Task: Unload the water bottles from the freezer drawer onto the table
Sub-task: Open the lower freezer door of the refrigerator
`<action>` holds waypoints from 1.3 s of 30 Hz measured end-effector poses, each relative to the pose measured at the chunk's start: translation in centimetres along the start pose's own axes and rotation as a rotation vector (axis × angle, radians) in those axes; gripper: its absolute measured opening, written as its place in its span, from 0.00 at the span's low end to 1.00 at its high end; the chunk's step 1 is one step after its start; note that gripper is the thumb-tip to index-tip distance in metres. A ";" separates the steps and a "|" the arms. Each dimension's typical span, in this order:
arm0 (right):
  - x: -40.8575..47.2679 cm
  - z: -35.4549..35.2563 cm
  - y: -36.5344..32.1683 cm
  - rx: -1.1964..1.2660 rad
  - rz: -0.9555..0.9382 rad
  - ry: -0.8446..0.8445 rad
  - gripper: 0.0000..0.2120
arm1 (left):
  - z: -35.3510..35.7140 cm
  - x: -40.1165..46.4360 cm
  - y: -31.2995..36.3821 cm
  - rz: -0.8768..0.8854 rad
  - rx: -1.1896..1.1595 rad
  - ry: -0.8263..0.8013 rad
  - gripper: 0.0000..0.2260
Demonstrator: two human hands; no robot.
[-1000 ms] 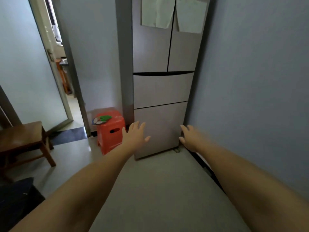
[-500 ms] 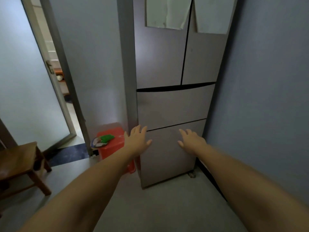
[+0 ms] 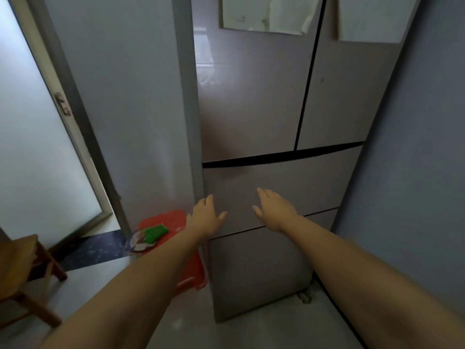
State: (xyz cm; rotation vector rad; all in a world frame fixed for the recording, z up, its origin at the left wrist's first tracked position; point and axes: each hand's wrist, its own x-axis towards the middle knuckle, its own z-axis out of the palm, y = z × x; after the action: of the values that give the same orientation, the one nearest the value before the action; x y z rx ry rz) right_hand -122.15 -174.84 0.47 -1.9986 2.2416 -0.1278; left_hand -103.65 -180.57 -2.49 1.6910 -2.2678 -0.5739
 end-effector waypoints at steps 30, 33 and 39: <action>12.6 1.5 5.4 0.019 -0.142 0.322 0.20 | 3.0 8.5 -1.3 -0.172 -0.692 0.192 0.20; 9.2 2.3 6.7 0.072 -0.130 0.382 0.18 | 3.3 4.7 -1.3 -0.050 -0.575 0.046 0.26; 2.8 0.6 8.7 0.278 0.007 0.328 0.17 | 1.0 0.0 0.6 0.022 -0.526 -0.559 0.21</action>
State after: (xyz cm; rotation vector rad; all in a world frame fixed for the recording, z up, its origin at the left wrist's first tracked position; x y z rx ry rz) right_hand -130.95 -176.63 -1.59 -1.9318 2.2548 -0.7733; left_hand -104.55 -180.22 -3.08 1.3466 -2.1627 -1.6374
